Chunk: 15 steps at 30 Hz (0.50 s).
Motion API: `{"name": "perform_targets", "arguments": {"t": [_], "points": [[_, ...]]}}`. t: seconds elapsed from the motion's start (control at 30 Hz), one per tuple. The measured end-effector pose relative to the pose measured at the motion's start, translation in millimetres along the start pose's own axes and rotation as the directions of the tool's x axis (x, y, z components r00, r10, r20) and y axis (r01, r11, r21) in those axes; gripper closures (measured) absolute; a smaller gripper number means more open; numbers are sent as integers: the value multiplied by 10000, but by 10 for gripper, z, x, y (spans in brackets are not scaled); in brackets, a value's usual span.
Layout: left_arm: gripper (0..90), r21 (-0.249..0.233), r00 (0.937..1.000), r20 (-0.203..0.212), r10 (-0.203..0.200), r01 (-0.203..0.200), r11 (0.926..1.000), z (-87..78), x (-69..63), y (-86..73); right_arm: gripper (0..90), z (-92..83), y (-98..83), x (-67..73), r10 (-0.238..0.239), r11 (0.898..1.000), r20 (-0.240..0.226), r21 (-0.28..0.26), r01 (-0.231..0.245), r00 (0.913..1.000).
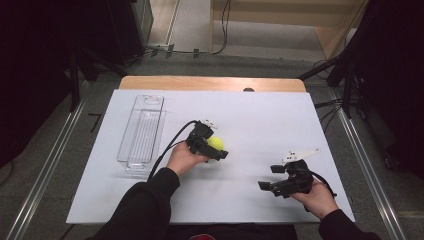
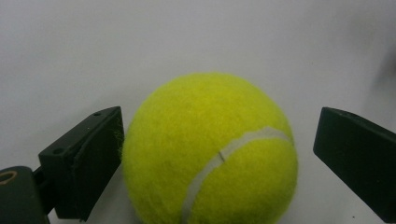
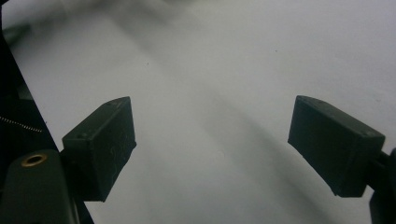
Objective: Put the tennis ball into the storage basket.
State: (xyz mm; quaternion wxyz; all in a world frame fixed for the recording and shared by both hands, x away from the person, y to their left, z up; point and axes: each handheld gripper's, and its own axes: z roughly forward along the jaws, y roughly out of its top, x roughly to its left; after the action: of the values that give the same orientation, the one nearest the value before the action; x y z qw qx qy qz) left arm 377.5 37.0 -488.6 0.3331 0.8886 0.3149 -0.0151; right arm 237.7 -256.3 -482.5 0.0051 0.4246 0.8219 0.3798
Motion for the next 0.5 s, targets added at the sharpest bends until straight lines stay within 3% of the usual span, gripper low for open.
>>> {"name": "perform_targets", "arguments": {"t": [0.23, 0.5], "points": [[28, 13, 9995, -281, 115, -114, 9999, 28, 1, -50, 128, 6, -1, 1, 1, 10000, -79, -3, -1, 10000], [142, -93, 9963, -662, 549, -556, 9984, 63, -27, -99, 128, 5, 2, 9, -27, 10000, -28, 22, 27, 10000]]}}
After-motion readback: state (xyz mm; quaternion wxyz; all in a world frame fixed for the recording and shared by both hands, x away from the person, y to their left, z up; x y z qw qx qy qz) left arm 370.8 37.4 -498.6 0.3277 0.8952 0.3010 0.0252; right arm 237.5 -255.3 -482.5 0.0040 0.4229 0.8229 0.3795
